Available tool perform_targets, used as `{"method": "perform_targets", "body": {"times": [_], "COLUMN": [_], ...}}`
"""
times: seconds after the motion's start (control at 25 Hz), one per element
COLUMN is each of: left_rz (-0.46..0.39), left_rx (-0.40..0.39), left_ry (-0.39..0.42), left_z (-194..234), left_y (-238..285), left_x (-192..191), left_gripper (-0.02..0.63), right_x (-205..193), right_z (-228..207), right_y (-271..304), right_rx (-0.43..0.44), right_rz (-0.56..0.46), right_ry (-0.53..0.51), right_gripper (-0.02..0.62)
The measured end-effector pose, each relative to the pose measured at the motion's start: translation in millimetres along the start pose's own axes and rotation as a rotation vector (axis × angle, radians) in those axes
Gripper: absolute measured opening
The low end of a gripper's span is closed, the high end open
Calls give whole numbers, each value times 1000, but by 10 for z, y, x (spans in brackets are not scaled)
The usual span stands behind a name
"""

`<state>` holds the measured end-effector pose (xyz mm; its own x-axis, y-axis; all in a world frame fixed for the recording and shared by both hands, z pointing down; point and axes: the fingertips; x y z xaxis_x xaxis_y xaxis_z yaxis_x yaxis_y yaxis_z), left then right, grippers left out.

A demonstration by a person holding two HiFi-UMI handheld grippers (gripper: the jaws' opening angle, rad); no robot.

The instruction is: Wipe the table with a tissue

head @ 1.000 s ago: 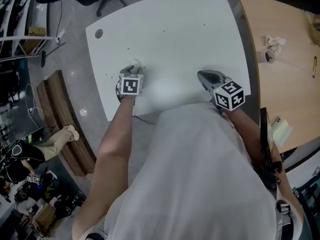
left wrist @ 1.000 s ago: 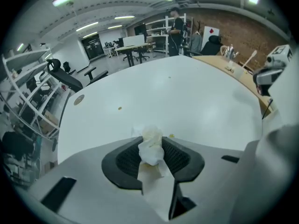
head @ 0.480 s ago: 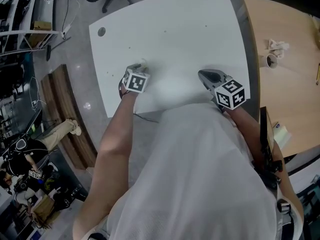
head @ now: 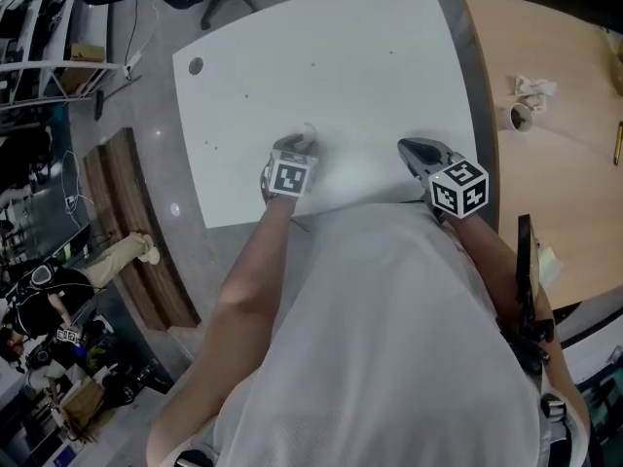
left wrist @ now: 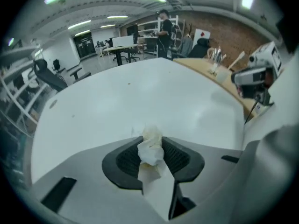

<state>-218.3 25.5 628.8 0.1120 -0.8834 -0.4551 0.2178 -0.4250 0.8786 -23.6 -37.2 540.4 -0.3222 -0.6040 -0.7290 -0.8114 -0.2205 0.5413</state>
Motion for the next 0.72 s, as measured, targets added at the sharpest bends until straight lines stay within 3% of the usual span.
{"method": "perform_targets", "body": {"times": [0.12,0.2,0.4,0.72], "left_rz": [-138,-181,-238,-296], "left_rx": [-157,-194,-209,-150], "left_ry": [-73,-67,-108,-214], "left_z": [-351,-502,-459,194], "left_y": [-19,-73,-336,-823], "left_x": [129,124,-74,-558], "left_gripper": [123,124,124,124], "right_x": [4,-3,-18,-17], "right_z": [-38,-23,182,793], "right_y": [-56,-49,92,449], "right_rx": [-17,-24,-20,28], "right_rz": [-16,-24,-24,11], "right_ry": [2,12,17,-42], "right_gripper": [18,18,18,18]}}
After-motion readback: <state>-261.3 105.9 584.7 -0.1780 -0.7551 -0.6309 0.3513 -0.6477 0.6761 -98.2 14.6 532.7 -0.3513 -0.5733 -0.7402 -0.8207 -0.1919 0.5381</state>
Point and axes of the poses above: the fingertips, and each gripper's own axes: y forward along the fingers, z to its left, x out of its top, and after that the axes turned 7 degrees about -x, right-handed
